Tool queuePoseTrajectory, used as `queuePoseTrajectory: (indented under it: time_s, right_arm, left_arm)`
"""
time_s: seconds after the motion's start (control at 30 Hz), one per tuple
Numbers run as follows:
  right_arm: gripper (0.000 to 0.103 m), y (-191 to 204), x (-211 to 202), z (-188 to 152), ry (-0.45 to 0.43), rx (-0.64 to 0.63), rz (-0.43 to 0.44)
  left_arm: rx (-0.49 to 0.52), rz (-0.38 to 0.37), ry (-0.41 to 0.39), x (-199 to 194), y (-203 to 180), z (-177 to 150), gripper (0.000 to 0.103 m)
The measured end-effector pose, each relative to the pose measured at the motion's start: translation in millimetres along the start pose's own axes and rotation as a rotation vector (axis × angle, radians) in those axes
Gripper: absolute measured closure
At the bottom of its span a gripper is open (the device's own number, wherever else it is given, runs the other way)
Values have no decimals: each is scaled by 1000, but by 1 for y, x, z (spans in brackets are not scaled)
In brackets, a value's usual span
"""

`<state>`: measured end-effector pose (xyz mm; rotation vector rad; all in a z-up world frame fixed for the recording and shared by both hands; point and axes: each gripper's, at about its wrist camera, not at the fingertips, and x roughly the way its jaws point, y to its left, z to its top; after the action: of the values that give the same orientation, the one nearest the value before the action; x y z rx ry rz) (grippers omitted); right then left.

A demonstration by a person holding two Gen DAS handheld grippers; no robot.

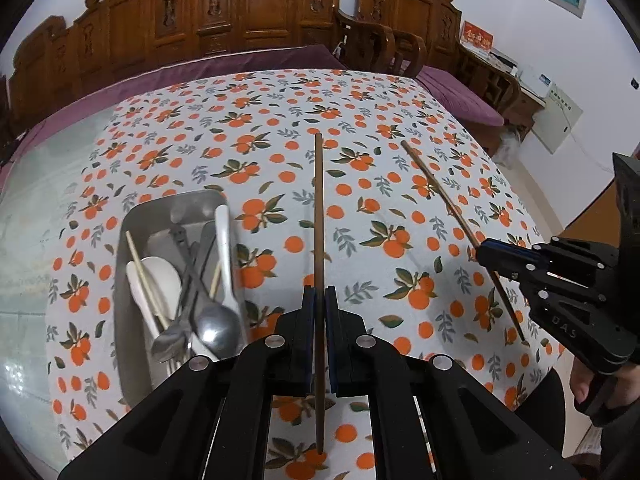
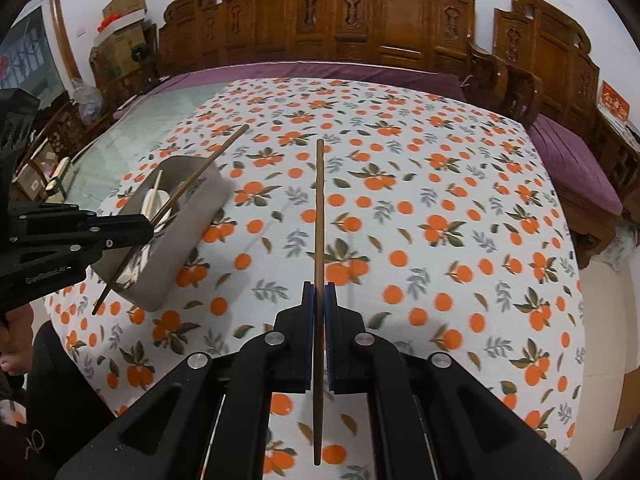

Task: Organize utensils
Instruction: 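Carry the wooden chopstick over the grey tray with the right gripper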

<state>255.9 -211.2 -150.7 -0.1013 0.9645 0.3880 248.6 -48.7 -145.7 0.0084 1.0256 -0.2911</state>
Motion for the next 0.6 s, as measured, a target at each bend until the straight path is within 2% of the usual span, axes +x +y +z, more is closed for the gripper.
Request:
queuePoseTrajectory:
  time_s: [0.23,0.6]
  right_arm:
    - [97,25,8,8,11,-31,30]
    - [97,49,21,13,24,-53,62]
  left_arm:
    - [-14,0,2,-9,30,-9,99]
    - [-63,38,58,3,87,-24,99]
